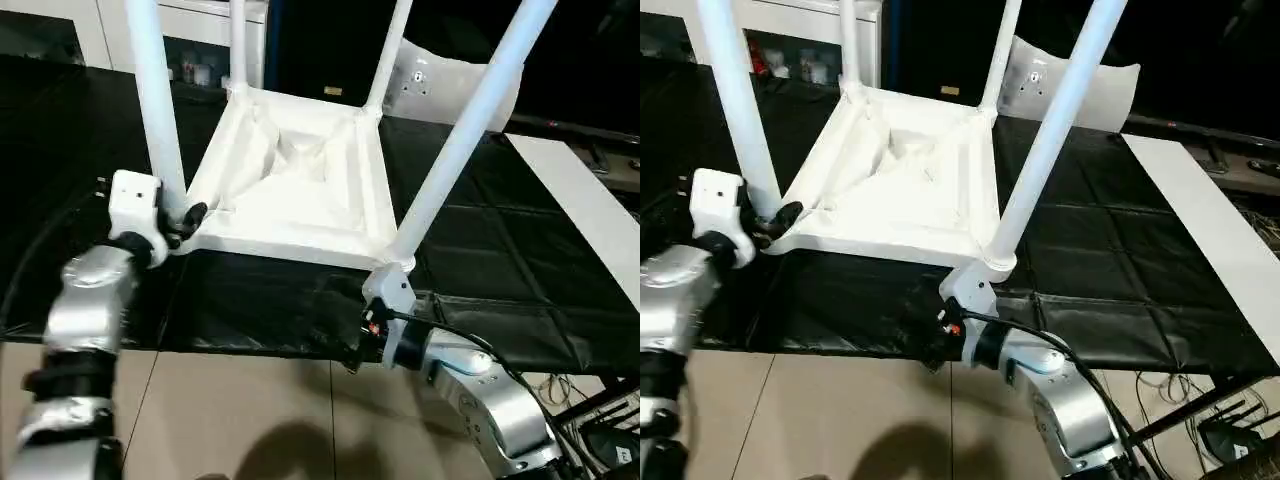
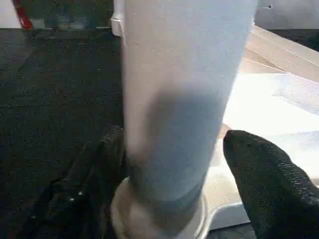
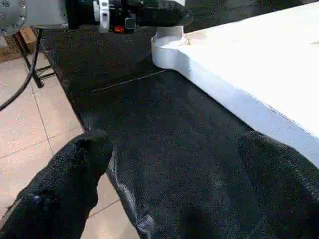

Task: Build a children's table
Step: Flip table

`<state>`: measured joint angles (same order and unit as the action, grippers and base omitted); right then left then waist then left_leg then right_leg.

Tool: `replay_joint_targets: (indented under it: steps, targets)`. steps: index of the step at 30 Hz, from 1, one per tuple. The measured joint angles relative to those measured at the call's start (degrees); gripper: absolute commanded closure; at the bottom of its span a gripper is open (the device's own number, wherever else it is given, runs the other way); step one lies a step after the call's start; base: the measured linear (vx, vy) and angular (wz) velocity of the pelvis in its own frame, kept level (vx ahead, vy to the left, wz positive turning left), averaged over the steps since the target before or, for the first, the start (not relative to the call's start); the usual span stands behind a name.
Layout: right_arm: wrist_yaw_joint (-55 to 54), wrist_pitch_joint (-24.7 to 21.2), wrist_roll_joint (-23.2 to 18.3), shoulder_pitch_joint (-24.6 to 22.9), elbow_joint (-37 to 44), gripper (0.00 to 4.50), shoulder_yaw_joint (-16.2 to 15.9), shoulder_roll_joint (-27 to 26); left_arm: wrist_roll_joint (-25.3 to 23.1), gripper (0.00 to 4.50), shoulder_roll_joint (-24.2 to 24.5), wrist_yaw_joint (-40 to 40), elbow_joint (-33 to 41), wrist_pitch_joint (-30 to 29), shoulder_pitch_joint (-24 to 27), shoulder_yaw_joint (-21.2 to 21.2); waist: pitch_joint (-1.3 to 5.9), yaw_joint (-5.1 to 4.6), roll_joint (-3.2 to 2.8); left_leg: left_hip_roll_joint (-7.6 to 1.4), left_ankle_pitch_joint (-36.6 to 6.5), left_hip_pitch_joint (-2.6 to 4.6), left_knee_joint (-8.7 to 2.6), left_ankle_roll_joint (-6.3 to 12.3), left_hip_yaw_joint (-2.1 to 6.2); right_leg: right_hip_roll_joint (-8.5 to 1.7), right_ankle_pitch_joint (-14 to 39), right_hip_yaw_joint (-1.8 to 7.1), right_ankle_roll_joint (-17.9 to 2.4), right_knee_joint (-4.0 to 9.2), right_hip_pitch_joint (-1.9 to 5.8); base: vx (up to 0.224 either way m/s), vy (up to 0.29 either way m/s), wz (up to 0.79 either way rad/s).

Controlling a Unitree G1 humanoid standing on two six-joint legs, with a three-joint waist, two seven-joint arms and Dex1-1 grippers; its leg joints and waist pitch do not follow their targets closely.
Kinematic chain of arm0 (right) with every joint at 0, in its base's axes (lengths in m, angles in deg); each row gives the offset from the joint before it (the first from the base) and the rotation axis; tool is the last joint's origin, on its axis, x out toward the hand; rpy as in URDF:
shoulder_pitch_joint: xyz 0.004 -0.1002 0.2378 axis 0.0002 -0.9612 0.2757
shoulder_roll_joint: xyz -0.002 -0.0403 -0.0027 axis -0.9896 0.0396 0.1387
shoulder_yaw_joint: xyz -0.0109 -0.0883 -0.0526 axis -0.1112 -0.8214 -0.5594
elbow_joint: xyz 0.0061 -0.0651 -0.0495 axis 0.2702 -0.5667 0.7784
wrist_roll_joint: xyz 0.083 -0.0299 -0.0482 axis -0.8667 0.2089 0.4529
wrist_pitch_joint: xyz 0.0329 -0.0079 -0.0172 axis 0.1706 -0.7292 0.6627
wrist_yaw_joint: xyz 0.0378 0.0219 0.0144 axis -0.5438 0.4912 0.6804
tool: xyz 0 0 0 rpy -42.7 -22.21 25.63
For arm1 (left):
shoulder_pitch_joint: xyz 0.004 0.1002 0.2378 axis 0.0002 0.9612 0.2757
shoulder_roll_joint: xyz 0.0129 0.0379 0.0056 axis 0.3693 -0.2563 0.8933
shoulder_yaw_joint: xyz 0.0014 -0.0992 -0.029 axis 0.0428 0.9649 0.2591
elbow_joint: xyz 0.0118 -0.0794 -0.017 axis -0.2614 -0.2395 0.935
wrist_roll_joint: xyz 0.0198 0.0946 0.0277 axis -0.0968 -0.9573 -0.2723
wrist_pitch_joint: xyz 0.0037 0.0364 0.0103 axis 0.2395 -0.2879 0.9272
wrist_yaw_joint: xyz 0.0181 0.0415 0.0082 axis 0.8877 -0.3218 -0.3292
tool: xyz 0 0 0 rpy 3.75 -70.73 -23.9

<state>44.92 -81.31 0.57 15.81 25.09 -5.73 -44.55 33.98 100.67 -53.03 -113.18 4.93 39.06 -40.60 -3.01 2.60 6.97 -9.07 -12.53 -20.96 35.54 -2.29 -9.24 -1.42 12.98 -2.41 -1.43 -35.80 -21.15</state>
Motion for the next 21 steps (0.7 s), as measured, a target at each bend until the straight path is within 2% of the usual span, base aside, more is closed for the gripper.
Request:
replay_joint_targets:
  steps: [6,8,9,10,18,21]
  targets:
    - [-0.6,-0.5,-0.4,0.0,-0.2,0.00,0.0,-1.1,0.7,1.85,-2.1,-0.8,0.1,1.2,0.5,0.6,0.02,0.68,0.04,-0.13,0.0,0.02,0.00,0.00,-0.23,-0.03,0.0,0.00,0.0,0.00,0.00,0.000,0.000,0.00]
    - [-0.5,-0.8,-0.7,0.0,-0.3,0.00,0.0,-1.4,1.3,1.85,-2.3,-0.9,-0.1,1.9,0.5,0.6,0.02,0.87,0.04,-0.18,0.0,0.01,0.00,0.01,-0.32,-0.03,0.0,-0.01,0.0,0.01,0.00,0.000,0.000,0.00]
    - [-0.5,-1.2,-0.7,0.0,-0.4,0.00,0.0,-1.4,1.5,2.10,-2.4,-1.1,-0.4,2.2,0.5,0.6,0.02,0.92,0.05,-0.19,0.0,0.01,0.00,0.01,-0.35,-0.03,0.0,0.00,0.0,0.02,0.00,0.000,0.000,0.00]
    - [-0.5,-1.3,-0.8,0.0,-0.4,0.00,0.0,-1.5,1.6,2.16,-2.4,-1.3,-0.5,2.4,0.5,0.6,0.03,0.92,0.07,-0.19,0.0,0.01,0.00,0.01,-0.37,-0.03,0.0,0.00,0.0,0.02,0.00,0.000,0.000,0.00]
    - [-1.5,-1.4,-0.7,0.0,-0.7,0.00,-0.1,-2.2,1.8,2.41,-3.3,-2.7,-0.8,2.9,0.5,1.2,0.03,0.91,0.08,-0.24,0.0,0.03,0.00,-0.01,-0.43,-0.04,0.0,0.00,0.0,-0.01,0.01,0.000,0.000,0.00]
    - [-3.2,-1.4,-0.4,0.3,-2.2,0.00,0.0,-3.2,2.7,2.44,-6.1,-5.9,2.5,-0.1,1.5,2.5,0.01,0.84,0.05,-0.24,0.0,0.03,0.00,-0.03,-0.48,-0.07,0.0,0.00,0.0,-0.01,0.00,0.000,0.000,0.00]
